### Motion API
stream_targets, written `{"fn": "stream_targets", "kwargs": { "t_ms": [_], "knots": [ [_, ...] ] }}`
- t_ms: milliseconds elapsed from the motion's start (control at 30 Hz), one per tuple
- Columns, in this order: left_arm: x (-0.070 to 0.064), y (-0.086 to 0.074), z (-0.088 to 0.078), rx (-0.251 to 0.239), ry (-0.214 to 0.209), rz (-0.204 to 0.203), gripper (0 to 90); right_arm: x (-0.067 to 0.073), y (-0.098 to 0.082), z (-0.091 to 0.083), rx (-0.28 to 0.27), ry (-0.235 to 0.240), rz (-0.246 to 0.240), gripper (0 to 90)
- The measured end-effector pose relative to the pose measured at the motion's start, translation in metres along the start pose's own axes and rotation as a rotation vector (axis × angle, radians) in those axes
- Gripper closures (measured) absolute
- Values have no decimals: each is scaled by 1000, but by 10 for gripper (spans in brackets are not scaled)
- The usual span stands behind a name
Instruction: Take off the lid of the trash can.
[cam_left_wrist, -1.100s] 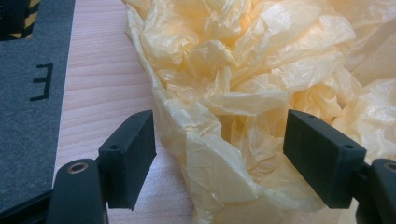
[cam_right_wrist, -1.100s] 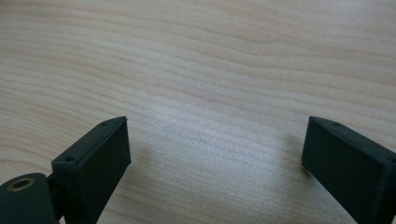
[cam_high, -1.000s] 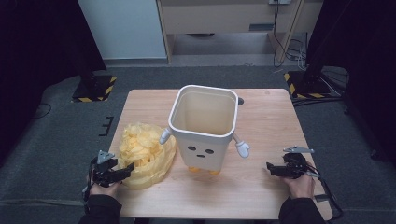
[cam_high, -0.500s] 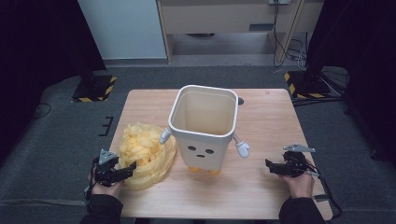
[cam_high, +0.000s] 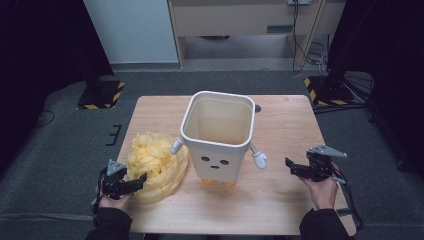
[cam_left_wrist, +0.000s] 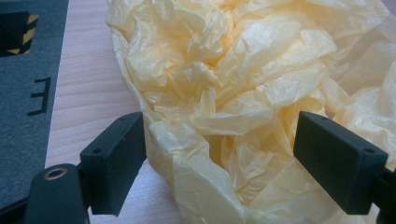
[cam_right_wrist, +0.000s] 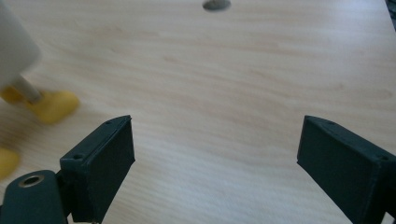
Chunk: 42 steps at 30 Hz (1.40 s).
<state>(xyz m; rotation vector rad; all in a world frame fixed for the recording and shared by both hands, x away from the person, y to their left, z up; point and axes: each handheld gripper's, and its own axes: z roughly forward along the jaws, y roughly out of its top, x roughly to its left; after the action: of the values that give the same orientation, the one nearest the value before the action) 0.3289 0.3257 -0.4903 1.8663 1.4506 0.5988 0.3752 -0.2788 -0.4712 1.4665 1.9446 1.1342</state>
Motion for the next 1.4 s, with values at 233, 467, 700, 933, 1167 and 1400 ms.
{"fn": "stream_targets", "kwargs": {
  "t_ms": [233, 467, 700, 933, 1167, 1400],
  "knots": [
    [-1, 1, 5, 9, -6, 6, 154, 16, 38, -14, -92, 54, -40, 125],
    [1, 0, 7, 13, -16, -10, 152, 37, 84, -30, -188, 115, -79, 149],
    [1, 0, 8, 20, -14, -10, 150, 51, 121, -40, -256, 154, -95, 173],
    [1, 0, 8, 19, -17, -11, 150, 69, 156, -48, -314, 194, -137, 179],
    [1, 0, 8, 19, -18, -13, 151, 86, 179, -49, -339, 210, -150, 183],
    [1, 1, 8, 20, -17, -11, 151, 99, 187, -45, -349, 218, -158, 188]
  ]
}}
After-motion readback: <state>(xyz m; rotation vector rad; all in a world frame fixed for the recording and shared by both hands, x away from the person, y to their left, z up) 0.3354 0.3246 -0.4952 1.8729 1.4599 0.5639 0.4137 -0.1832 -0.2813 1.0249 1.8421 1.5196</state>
